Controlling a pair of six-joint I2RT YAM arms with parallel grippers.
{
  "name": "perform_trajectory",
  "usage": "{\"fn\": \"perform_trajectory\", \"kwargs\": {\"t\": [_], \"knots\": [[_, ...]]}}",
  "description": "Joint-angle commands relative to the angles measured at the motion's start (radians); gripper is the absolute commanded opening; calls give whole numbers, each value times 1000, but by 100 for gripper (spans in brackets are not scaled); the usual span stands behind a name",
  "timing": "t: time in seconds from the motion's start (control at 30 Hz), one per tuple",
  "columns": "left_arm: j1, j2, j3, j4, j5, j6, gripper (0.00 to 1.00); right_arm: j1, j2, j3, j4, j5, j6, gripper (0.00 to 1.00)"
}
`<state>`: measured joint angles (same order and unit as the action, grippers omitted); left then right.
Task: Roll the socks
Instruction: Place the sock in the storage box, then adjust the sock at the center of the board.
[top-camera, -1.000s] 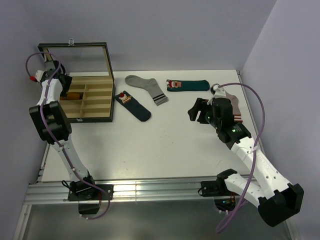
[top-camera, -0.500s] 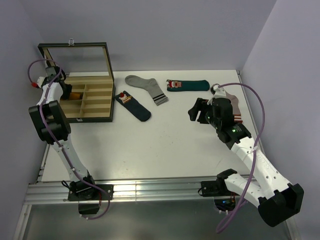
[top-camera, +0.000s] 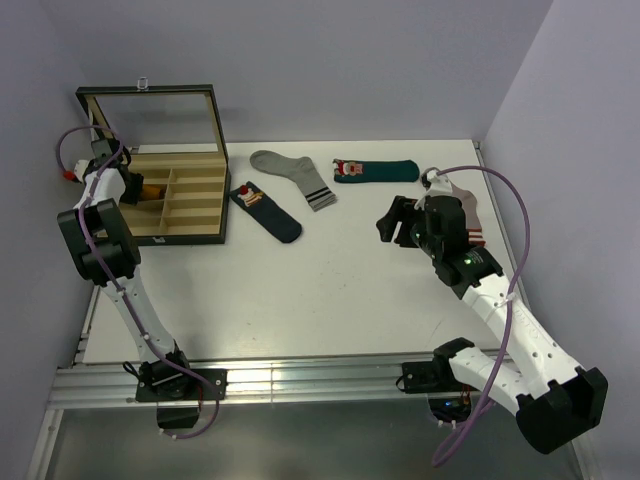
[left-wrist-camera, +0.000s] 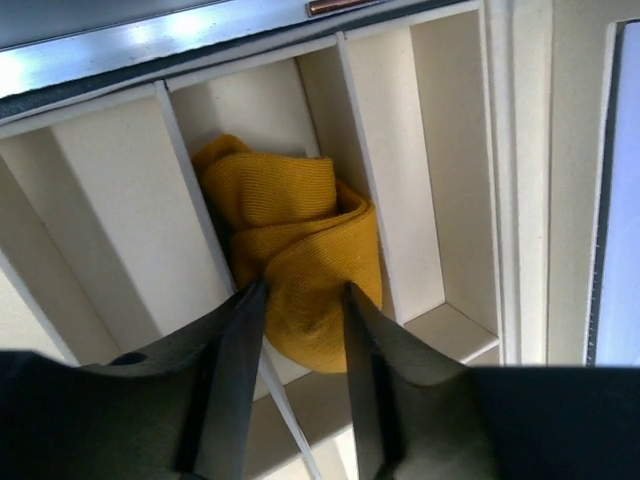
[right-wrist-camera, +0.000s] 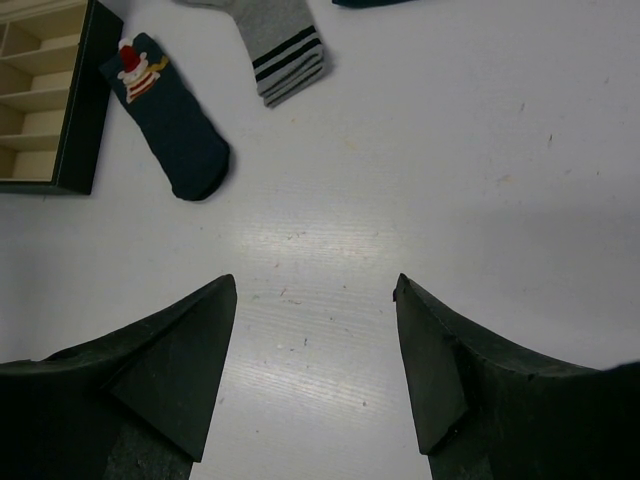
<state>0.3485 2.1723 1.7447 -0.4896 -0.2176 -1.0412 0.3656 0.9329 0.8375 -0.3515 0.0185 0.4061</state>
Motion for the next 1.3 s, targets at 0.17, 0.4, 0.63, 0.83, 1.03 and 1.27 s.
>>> {"fn": "perform_trajectory", "kwargs": {"t": [0.17,0.4,0.63,0.83,1.03,1.27], "knots": [[10,-196,-51,-38,70,27,55,-7,-37,25,8,43,-7,72],[-9,-482,-242,17,148,102,73,-7,-5,55,46,-44,10,72],[-22,-825,-569,123,208,187,95,6,191,156,62,-134,7,61],[-25,-1118,-796,105,248,283,99,151,475,327,42,-55,-43,59],[-98,-1224,-902,91,285,392,98,298,820,558,52,-20,-64,56],[-144,-1235,-939,98,258,426,96,354,1151,845,55,47,-9,51]]}}
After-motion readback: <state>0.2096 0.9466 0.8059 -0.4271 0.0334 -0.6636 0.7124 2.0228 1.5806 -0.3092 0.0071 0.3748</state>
